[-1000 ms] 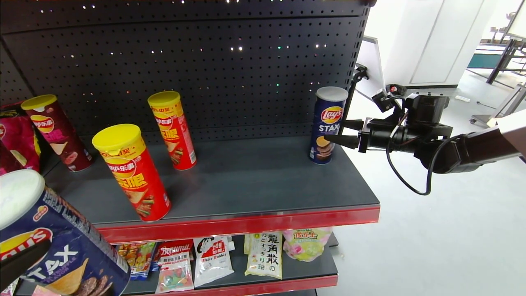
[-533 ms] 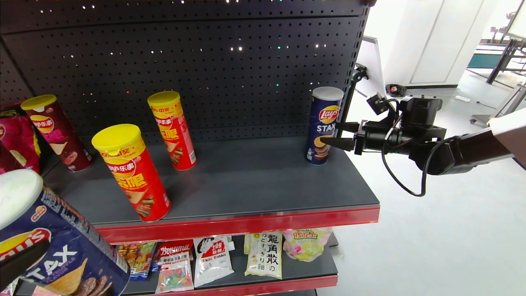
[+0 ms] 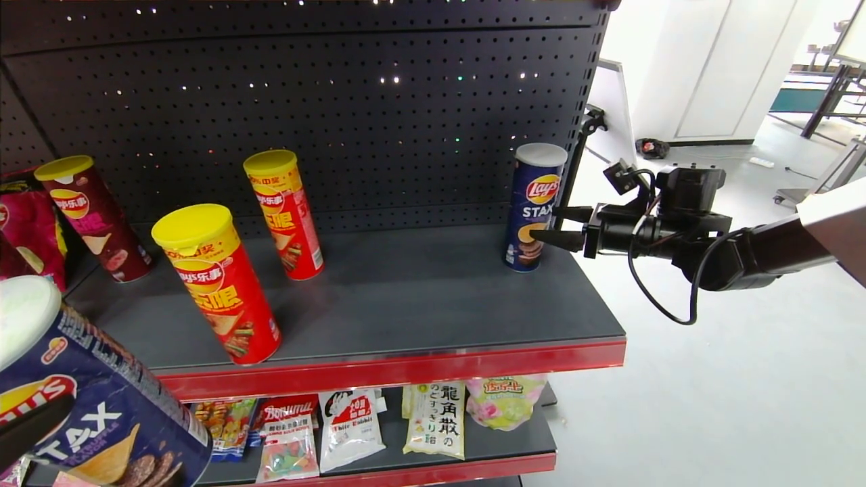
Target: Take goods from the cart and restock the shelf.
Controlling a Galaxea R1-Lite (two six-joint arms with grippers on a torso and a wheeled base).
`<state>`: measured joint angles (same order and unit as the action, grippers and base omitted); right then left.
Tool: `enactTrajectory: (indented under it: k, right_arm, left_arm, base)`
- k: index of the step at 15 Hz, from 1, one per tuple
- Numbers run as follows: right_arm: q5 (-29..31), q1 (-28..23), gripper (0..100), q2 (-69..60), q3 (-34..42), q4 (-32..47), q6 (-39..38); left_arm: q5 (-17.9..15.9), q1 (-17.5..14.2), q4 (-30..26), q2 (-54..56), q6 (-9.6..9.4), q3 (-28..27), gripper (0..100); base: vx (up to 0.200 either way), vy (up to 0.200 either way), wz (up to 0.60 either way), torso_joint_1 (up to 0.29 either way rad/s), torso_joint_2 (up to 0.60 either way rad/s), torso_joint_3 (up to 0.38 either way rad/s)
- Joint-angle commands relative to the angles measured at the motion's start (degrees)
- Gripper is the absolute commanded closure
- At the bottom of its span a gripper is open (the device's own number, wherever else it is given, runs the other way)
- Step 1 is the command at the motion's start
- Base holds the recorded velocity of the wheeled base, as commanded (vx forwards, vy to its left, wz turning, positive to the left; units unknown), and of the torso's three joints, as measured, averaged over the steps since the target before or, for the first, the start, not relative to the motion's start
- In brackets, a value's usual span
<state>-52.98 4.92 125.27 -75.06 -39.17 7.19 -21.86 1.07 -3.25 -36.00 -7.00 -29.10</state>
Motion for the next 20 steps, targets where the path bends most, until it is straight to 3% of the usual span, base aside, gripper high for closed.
enactTrajectory:
  k: [1,20]
  right_arm:
    - [0.0,0.1,0,0.7,0.0,-0.3,0.1]
    - [0.7,3.7,0,5.6,-8.6,-0.4,-2.0]
  left_arm:
    - [0.0,0.0,0.0,-0.1,-0.03,0.1,100]
    - [0.1,0.0,0.0,-1.1,-0.82,-0.5,100]
  base:
    - [0.0,0.0,0.0,0.0,0.0,0.0]
    - [0.0,0.0,0.0,0.0,0.0,0.0]
